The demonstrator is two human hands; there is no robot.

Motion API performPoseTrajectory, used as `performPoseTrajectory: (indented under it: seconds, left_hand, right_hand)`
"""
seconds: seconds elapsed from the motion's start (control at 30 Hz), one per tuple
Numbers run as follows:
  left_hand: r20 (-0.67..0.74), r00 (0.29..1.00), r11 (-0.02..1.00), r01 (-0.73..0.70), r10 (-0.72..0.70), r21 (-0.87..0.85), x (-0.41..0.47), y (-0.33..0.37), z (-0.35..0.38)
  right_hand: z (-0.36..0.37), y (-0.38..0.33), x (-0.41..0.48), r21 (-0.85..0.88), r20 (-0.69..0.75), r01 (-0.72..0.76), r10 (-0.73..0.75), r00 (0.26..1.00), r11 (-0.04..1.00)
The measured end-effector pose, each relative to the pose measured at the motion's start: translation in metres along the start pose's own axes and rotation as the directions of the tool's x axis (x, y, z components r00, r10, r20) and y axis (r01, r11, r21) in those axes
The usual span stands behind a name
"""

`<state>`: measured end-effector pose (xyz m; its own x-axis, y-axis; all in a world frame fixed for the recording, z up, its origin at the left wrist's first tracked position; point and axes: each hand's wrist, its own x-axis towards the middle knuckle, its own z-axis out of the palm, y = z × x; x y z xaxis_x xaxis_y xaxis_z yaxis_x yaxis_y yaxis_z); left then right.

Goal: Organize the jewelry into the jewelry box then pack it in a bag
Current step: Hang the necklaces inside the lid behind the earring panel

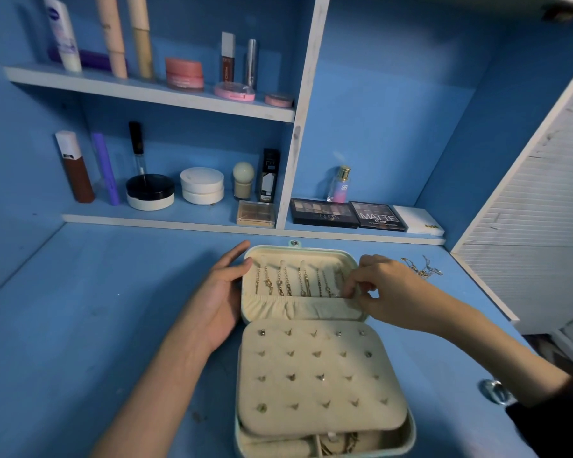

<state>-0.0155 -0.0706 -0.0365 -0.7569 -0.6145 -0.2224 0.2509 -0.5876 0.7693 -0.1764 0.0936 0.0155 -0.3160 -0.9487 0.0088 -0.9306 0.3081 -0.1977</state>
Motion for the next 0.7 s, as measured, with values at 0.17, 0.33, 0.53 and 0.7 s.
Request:
performPoseTrajectory:
  seconds: [0.17, 0.33, 0.53, 0.7]
  left_hand:
    - [0.004, 1.000, 1.000, 0.003, -0.003, 0.002, 0.000, 0.000, 0.000]
    - [0.006, 1.000, 1.000, -0.001, 0.001, 0.002, 0.000, 0.000, 0.000]
    - [0.009, 1.000, 1.000, -0.003, 0.003, -0.006, 0.000, 0.001, -0.001]
    - [0.010, 1.000, 1.000, 0.001, -0.001, -0.002, 0.000, 0.001, -0.001]
  right_hand:
    - [0.001, -0.001, 0.005, -0.020, 0.038, 0.021, -0.021, 0.999, 1.000]
    - [0.010, -0.002, 0.006, 0.013, -0.041, 0.106, -0.106, 0.994, 0.994]
    - [0.014, 0.005, 0.001, 0.058, -0.200, 0.190, -0.175, 0.964, 0.980]
    - [0.014, 0.007, -0.005, 0.193, -0.160, 0.169, -0.139, 0.977, 0.967]
